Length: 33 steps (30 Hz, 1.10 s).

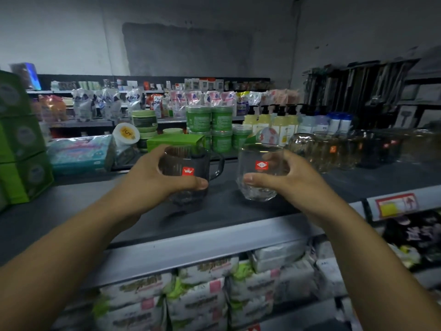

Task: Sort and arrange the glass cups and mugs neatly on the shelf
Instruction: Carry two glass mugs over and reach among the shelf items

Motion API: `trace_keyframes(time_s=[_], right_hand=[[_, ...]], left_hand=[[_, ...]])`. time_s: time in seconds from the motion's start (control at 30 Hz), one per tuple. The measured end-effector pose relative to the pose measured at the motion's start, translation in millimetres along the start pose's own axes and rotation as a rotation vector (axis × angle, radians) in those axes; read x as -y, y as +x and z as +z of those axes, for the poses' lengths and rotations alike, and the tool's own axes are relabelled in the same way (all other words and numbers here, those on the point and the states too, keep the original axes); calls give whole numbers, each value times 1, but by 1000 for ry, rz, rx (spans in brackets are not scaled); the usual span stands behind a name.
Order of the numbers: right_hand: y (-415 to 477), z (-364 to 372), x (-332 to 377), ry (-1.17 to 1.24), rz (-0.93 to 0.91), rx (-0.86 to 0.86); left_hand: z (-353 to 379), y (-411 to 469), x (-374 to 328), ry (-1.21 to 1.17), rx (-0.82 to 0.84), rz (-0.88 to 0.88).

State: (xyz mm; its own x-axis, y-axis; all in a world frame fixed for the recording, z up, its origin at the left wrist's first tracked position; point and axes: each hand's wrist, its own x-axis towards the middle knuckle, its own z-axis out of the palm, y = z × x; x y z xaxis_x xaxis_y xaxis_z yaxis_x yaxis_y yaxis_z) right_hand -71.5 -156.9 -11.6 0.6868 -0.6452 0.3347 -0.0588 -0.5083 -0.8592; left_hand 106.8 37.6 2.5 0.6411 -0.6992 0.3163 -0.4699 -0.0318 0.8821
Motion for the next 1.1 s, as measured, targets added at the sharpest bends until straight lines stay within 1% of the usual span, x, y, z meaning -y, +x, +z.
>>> trace_keyframes(time_s=[0.13, 0.23, 0.37, 0.47, 0.6, 0.73, 0.8, 0.87, 0.97, 1.1], right_hand=[[-53, -19, 7, 85, -2, -100], [-86, -31, 2, 109, 17, -181], [-113, -60, -14, 59, 67, -292], [-128, -96, -27, 51, 86, -352], [-146, -159, -52, 75, 109, -408], [-153, -234, -86, 66, 102, -462], [-148, -275, -103, 55, 85, -465], [-141, -322, -120, 47, 81, -433], [-122, -365, -138, 33, 78, -396], [-90, -429, -170, -70, 102, -313]], left_hand=[[19, -41, -22, -80, -34, 204], [47, -63, -22, -177, 3, 259], [94, -69, -23, -229, 41, 270], [132, -65, -32, -299, 42, 227], [190, -63, -53, -342, 54, 242], [266, -61, -72, -338, 46, 251], [309, -59, -85, -344, 49, 241], [358, -51, -106, -328, 28, 223], [402, -39, -126, -332, 6, 196], [468, -17, -148, -303, -78, 173]])
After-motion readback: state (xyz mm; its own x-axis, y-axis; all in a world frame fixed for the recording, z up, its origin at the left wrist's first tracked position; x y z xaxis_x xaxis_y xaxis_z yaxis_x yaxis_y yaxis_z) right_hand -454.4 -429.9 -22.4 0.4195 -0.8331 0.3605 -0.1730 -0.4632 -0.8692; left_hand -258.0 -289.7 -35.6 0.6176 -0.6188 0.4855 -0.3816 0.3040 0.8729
